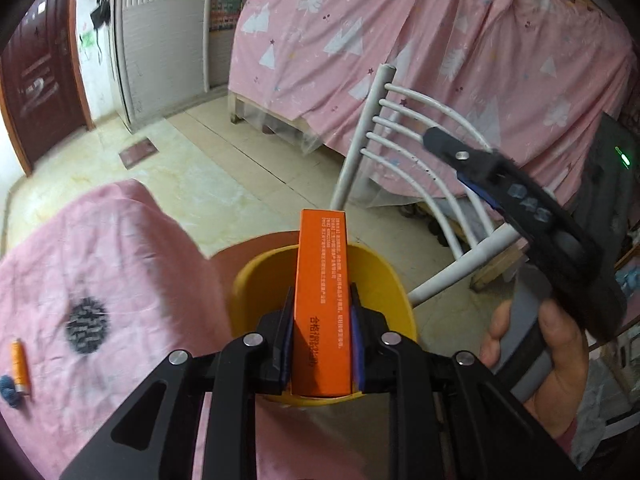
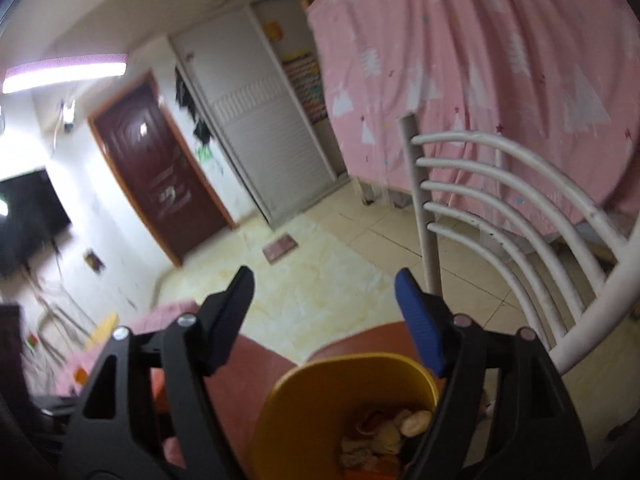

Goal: Collect trash
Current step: 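Open both grippers over the yellow bin to drop the cloth and box, then move both open grippers back over the bed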

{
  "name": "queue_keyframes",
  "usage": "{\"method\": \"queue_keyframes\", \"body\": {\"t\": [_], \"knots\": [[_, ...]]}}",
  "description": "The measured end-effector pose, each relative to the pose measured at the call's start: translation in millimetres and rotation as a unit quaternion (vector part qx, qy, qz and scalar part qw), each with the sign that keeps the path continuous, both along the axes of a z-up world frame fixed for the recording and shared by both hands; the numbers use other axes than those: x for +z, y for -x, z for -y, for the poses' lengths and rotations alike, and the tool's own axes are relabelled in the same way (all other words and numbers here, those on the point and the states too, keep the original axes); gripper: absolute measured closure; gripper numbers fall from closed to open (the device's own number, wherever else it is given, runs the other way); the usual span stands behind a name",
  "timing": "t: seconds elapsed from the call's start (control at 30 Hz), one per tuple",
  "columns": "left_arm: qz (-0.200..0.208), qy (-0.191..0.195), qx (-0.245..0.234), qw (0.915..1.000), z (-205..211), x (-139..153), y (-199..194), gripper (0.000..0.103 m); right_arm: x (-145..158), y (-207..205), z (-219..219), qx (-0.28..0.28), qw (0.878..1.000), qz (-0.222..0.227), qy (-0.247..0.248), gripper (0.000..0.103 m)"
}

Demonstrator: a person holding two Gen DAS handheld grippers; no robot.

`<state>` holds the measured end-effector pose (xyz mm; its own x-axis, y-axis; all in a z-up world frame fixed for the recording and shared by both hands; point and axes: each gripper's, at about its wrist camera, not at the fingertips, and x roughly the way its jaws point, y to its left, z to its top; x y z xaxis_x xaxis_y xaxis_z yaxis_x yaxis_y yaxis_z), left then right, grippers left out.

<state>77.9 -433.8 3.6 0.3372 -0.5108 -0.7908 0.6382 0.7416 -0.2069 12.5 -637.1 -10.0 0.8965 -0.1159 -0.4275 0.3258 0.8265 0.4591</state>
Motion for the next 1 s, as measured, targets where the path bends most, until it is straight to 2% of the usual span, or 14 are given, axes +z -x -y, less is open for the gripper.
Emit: {"method": "queue_keyframes", "body": {"t": [0.1, 0.2, 0.27, 0.33, 0.57, 0.67, 0.83, 0.93, 1.0], "knots": [[-0.021, 0.006, -0.003, 0.9998, 9, -10, -8, 0.086, -1, 2, 6, -0.010, 1.000, 0.006, -0.011, 0.026], [-0.021, 0.004, -0.002, 0.9998, 15, -14, -11, 0.077, -2, 0, 7, -0.004, 1.000, 0.009, -0.018, 0.026], [-0.023, 0.005, -0.001, 0.9997, 15, -15, -12, 0.060, -1, -2, 5, 0.000, 1.000, 0.009, -0.015, 0.026], [-0.021, 0.003, 0.010, 0.9997, 11, -16, -13, 0.052, 1, -6, 0, 0.007, 1.000, 0.009, -0.009, 0.026], [-0.014, 0.012, 0.035, 0.9992, -20, -6, -13, 0.050, 6, -17, -21, 0.032, 0.999, 0.006, 0.010, 0.025], [-0.001, 0.023, 0.049, 0.9985, -45, 5, -9, 0.043, 8, -24, -36, 0.050, 0.999, 0.003, 0.018, 0.025], [0.026, 0.033, 0.077, 0.9961, -87, 24, -6, 0.036, 18, -31, -67, 0.078, 0.996, 0.008, 0.042, 0.024], [0.040, 0.036, 0.099, 0.9936, -115, 33, -8, 0.033, 26, -34, -88, 0.097, 0.993, 0.012, 0.062, 0.018], [0.044, 0.037, 0.113, 0.9920, -132, 36, -11, 0.032, 31, -37, -105, 0.112, 0.991, 0.012, 0.079, 0.018]]}}
